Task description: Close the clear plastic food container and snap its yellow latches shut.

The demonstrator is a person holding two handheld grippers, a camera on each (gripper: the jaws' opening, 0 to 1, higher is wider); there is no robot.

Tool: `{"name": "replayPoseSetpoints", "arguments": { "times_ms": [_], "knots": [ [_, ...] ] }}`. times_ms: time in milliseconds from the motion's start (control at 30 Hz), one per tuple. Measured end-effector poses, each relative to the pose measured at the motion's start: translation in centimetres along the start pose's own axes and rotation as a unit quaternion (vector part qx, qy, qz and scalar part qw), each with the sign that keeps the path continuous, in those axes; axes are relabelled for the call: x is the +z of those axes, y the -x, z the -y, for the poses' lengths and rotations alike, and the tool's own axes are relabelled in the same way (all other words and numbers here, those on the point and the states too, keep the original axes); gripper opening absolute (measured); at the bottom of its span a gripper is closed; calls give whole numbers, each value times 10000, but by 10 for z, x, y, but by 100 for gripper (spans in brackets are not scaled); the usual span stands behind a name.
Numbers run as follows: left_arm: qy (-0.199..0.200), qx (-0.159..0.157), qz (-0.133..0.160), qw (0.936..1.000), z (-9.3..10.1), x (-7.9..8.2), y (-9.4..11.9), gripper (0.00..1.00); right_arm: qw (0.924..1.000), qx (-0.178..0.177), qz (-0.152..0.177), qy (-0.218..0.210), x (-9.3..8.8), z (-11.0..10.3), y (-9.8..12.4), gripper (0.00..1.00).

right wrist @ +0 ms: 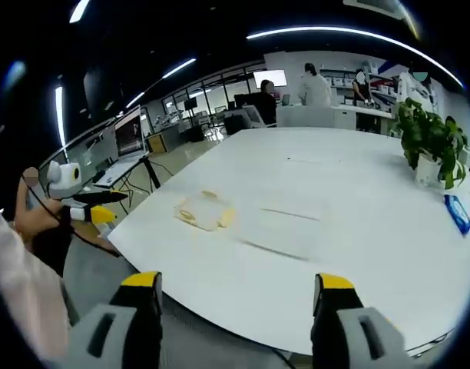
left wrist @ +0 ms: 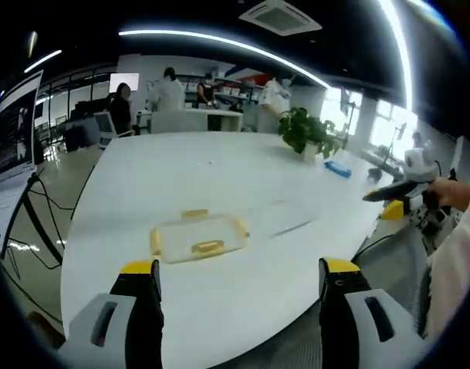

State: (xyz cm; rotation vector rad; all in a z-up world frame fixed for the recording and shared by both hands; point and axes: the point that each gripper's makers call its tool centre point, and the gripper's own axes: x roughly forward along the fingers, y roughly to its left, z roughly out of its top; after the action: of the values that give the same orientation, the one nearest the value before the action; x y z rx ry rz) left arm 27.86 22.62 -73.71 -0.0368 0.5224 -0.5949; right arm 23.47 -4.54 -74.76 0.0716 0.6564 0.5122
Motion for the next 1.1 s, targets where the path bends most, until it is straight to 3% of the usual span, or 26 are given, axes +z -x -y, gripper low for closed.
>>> {"name": "replayPoseSetpoints", "arguments": {
  "times_ms": [1100],
  "knots": [
    [26, -84, -135, 9999, 4, -6, -3, 81, 9998, 100, -172, 64, -9, -6, -6, 73]
  ]
}}
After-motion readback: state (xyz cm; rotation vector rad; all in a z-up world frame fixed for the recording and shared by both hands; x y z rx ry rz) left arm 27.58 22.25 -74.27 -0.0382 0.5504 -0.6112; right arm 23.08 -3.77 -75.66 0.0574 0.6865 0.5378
